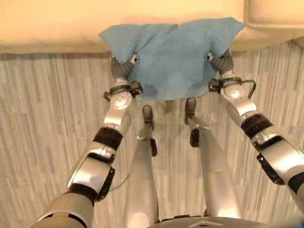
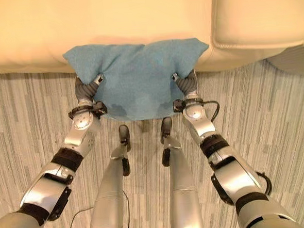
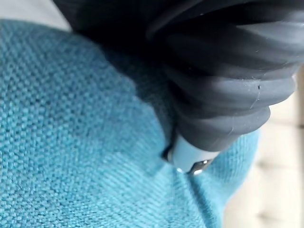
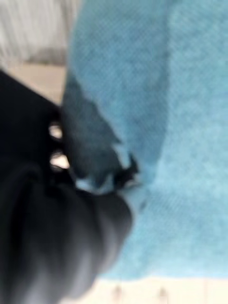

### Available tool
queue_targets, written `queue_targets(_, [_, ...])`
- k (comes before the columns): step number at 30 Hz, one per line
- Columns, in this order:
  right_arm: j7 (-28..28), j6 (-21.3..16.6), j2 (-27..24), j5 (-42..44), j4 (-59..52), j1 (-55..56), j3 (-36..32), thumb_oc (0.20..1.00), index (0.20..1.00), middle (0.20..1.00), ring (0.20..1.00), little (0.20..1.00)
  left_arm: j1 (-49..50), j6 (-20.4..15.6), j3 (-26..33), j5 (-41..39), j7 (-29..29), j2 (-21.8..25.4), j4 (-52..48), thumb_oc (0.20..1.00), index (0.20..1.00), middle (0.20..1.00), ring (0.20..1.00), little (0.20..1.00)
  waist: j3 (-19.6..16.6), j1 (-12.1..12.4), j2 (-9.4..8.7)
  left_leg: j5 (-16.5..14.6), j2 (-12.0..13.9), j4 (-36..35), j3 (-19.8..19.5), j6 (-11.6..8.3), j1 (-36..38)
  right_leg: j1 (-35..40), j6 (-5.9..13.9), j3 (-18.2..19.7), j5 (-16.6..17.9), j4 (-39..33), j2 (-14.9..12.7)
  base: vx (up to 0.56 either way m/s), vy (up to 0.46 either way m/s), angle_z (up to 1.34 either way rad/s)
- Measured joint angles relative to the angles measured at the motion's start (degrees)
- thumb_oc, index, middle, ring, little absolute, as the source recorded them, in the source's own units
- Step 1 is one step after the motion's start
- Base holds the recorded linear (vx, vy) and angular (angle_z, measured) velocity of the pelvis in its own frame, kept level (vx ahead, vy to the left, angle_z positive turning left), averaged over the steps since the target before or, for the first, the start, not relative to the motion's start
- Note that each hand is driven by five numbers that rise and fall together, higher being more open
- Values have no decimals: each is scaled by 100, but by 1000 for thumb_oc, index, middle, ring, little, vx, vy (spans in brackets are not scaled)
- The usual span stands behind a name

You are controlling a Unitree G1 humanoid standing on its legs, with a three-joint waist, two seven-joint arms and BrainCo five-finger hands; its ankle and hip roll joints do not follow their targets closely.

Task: Pick up all the scattered cushions and arrange them neatly on the sofa.

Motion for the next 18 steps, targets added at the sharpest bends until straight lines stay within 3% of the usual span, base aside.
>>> queue_targets(4, [223,-99,38,-164,-397,710,-218,200,200,200,200,200,953,-56,73,2,-299,-145,-307,200,200,200,200,200,-139,122,136,132,82,-675,-254,-81,1296,1309,27,-293,-185,-358,84,90,-90,25])
queue_targets(6, [295,-184,118,-248,-447,1118,-293,200,200,200,200,200,1408,-70,-19,7,-356,-248,-360,200,200,200,200,200,-574,197,146,98,106,-774,-347,-100,1480,1517,-2,-412,-326,-352,92,158,-103,38])
queue_targets(10, [433,-185,270,-263,-639,1913,-549,200,200,200,200,200,1970,-56,-35,164,-507,-401,-398,200,200,200,200,200,-600,197,206,111,109,-811,-548,-122,2221,2595,-13,-807,-454,-611,77,161,-46,48])
queue_targets(11, [493,-183,279,-262,-649,2214,-532,200,200,200,200,200,2177,-51,-127,169,-566,-444,-394,200,200,200,200,200,-755,187,217,104,92,-799,-599,-131,2369,2874,34,-948,-562,-738,67,186,7,52])
queue_targets(14, [695,-171,223,-263,-672,2534,-752,200,200,200,200,200,2269,112,-185,237,-723,-390,-396,200,200,200,200,200,-1003,181,428,32,110,-1100,-525,-151,2601,3263,51,-1222,-593,-906,51,182,83,47])
queue_targets(18, [808,-103,281,-264,-671,2670,-710,200,200,200,200,200,2478,147,-148,399,-738,-353,-399,200,200,200,200,200,-1338,220,444,30,66,-1181,-399,42,2872,3478,162,-1118,-502,-1094,9,162,153,-2])
